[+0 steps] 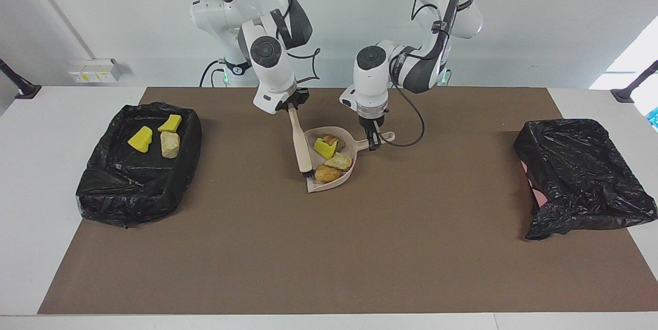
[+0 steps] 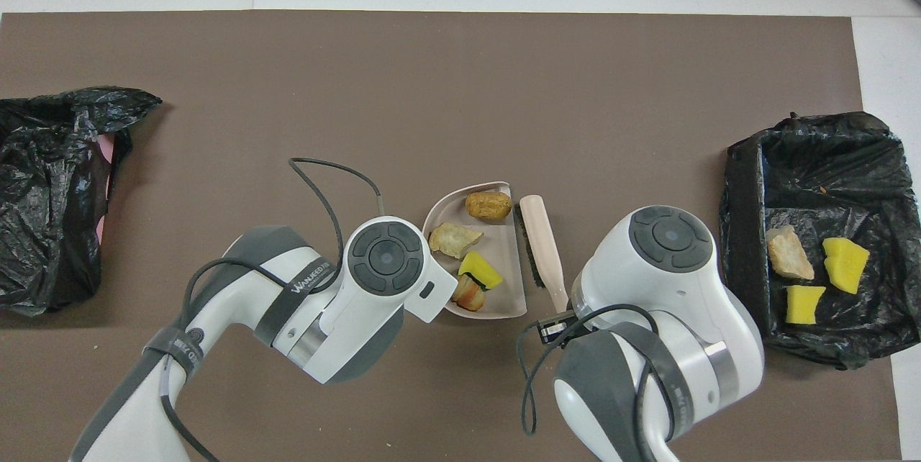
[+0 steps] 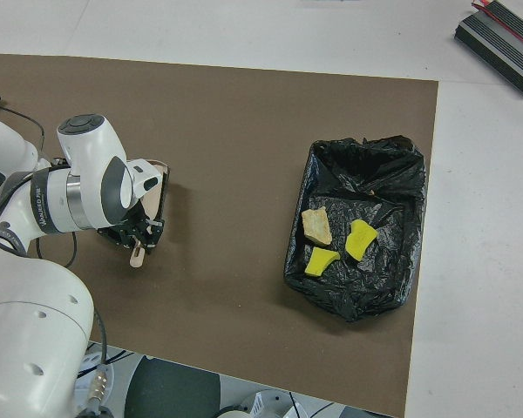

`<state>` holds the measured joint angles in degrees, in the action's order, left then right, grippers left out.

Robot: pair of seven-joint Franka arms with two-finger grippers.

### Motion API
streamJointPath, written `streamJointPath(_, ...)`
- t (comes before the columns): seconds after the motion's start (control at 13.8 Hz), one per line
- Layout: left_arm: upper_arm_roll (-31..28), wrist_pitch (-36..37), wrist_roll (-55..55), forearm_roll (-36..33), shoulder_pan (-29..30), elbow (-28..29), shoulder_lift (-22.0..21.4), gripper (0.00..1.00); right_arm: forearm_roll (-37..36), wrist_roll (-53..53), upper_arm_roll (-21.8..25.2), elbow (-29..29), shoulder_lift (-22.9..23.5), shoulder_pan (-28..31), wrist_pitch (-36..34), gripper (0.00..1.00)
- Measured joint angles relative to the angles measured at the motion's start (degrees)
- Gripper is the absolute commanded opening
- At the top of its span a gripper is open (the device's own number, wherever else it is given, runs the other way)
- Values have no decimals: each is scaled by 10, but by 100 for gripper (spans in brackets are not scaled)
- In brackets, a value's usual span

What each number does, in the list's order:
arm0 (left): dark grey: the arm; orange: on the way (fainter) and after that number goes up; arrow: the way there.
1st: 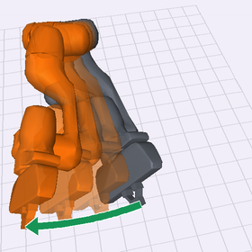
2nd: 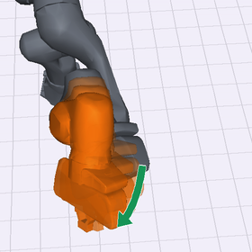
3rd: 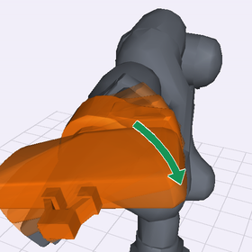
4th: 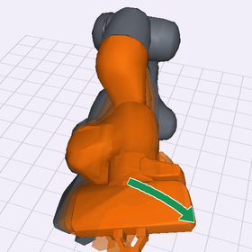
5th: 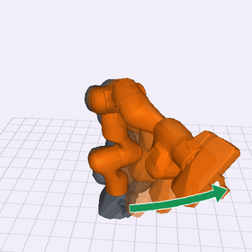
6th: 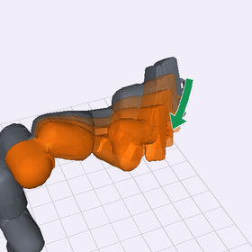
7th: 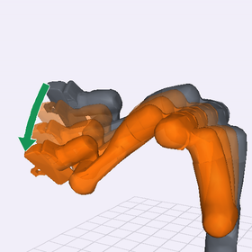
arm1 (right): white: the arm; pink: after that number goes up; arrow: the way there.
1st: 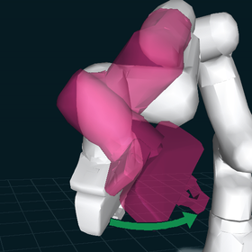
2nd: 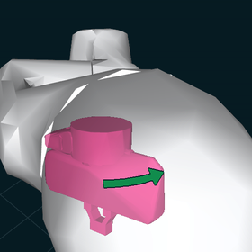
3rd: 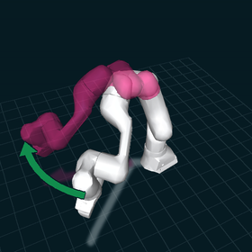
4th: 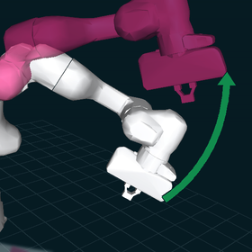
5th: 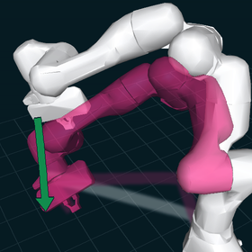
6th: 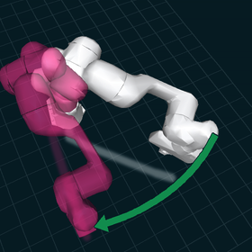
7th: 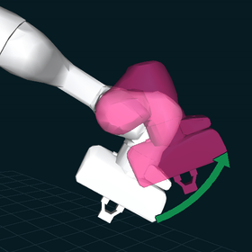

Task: Sweep and dump trash in bin
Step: 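Sweep the corks into the dustpan with the right gripper, then carry the loaded dustpan toward the black bag with the left gripper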

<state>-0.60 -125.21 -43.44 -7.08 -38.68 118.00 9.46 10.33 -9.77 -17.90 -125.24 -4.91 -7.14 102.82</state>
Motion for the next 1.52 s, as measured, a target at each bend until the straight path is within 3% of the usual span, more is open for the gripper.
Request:
streamJointPath(0.51,-5,-20,-95,40,78,-10,1,0,-32,-51,-3,7,-124,-2,-137,0)
streamJointPath(0.8,-6,24,-145,44,125,-54,-2,0,6,-124,-9,-8,-154,-60,-148,0)
streamJointPath(1.16,-7,99,-243,96,210,-144,-6,0,68,-206,-15,-61,-132,-139,-38,0)
streamJointPath(1.52,-7,162,-315,118,282,-209,-7,0,75,-265,-16,-70,-30,-200,108,0)
